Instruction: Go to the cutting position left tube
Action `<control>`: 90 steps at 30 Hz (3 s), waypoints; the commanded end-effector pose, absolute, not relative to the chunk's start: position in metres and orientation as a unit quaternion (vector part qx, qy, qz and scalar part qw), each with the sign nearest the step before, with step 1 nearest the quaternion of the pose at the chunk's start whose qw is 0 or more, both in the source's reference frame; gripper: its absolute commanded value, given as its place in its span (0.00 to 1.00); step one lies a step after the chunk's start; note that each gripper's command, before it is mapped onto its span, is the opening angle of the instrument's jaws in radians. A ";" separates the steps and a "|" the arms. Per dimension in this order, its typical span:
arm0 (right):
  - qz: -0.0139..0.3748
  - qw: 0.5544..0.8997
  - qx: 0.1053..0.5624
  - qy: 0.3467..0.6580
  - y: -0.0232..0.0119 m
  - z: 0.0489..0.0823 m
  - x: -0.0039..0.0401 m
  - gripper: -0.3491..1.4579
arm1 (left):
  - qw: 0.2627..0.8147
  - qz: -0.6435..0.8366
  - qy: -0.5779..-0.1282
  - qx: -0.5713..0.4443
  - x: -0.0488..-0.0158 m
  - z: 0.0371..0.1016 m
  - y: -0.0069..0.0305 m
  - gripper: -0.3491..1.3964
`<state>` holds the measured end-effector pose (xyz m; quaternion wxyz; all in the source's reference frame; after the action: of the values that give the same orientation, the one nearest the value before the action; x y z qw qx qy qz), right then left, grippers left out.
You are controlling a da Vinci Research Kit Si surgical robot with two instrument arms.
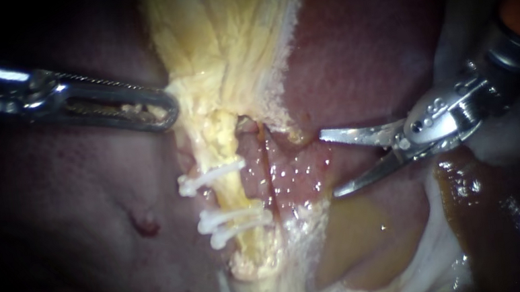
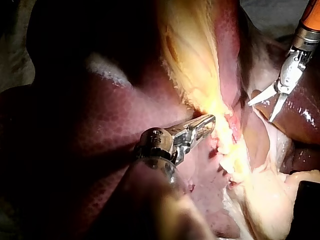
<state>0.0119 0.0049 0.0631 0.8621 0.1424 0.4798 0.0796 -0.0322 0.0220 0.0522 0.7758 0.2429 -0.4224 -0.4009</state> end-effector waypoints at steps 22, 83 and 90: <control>0.085 0.835 0.226 0.494 0.0012 0.0676 0.0185 0.99 | 0.776 -0.401 -0.422 0.242 -0.0332 0.0524 0.0212 0.00; 0.052 0.747 0.367 0.552 0.0000 0.0708 0.0287 0.96 | 0.776 -0.401 -0.422 0.243 -0.0342 0.0534 0.0218 0.00; 0.053 0.746 0.369 0.551 -0.0003 0.0707 0.0289 0.96 | 0.776 -0.401 -0.422 0.244 -0.0341 0.0536 0.0221 0.00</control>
<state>0.0289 -0.0005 0.0706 0.7463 0.3691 0.5512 0.0534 -0.0341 0.0221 0.0537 0.7757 0.2435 -0.4222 -0.4008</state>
